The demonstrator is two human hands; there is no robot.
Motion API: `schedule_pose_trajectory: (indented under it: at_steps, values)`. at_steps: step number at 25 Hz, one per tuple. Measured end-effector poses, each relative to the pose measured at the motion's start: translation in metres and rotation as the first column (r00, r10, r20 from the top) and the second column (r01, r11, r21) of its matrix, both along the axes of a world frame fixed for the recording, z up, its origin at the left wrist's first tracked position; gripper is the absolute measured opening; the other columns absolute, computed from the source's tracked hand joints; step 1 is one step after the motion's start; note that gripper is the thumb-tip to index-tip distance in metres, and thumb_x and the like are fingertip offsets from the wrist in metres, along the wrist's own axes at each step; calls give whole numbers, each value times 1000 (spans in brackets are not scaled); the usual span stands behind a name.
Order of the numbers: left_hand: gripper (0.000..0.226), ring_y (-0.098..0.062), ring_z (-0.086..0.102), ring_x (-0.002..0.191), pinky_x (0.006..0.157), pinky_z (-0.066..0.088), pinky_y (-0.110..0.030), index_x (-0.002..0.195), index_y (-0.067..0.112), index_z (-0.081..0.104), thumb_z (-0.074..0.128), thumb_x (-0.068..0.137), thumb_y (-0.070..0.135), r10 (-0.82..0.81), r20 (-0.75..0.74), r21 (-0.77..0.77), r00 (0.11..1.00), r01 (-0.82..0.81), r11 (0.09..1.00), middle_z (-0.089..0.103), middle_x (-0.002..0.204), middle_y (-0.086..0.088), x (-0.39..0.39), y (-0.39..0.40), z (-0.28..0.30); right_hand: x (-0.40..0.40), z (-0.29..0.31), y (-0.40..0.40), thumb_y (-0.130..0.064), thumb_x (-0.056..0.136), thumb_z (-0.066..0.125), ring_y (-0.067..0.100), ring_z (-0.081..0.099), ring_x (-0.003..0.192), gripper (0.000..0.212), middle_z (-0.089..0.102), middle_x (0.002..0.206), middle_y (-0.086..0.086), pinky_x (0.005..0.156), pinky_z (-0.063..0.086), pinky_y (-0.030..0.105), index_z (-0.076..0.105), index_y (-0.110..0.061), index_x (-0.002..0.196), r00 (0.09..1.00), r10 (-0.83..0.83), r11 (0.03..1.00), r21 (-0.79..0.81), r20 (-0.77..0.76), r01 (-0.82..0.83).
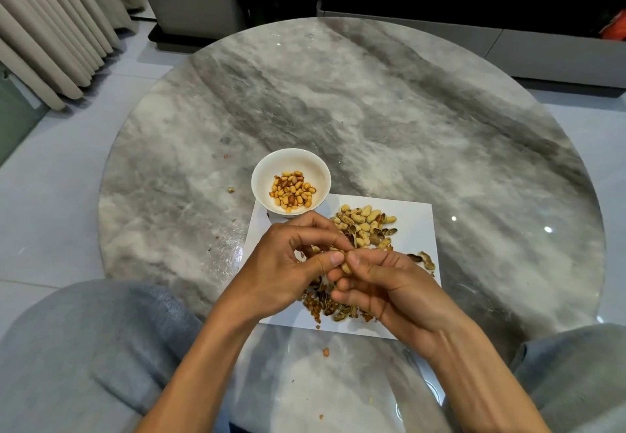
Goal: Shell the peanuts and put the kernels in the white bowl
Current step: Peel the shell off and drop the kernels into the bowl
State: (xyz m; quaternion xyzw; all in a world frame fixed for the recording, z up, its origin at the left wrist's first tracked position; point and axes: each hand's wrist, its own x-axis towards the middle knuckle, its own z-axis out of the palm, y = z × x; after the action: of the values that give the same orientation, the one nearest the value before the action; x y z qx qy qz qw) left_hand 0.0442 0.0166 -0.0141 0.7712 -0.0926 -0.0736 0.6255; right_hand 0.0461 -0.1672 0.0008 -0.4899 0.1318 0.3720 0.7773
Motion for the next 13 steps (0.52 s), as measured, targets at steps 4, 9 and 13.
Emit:
schedule_pose_trajectory:
  at_steps: [4,9,13]
  values:
    - [18,-11,69,92,80,54,-27,97,20,78,75,84,9,77,-55,-100,995,-83,992,72,95,10,-2,-4,5,1,2,2,-6,76,68,17,68,70,17,72,82,16,69,61,28,78,0,87,996,-92,996,8,-16,92]
    - [33,-15,73,93,79,58,-25,104,22,76,74,81,-2,214,-206,-224,955,-259,939,77,100,1,-14,-21,4,0,0,8,-9,71,72,22,73,80,21,76,95,19,67,59,24,79,-4,90,956,-267,959,-67,122,276]
    - [38,-12,72,83,77,57,-21,107,24,76,80,77,0,232,-24,-79,973,-233,969,73,101,6,-13,-19,4,-1,1,8,-12,70,73,16,71,78,19,76,91,11,68,56,24,81,-8,87,958,-256,960,-87,128,268]
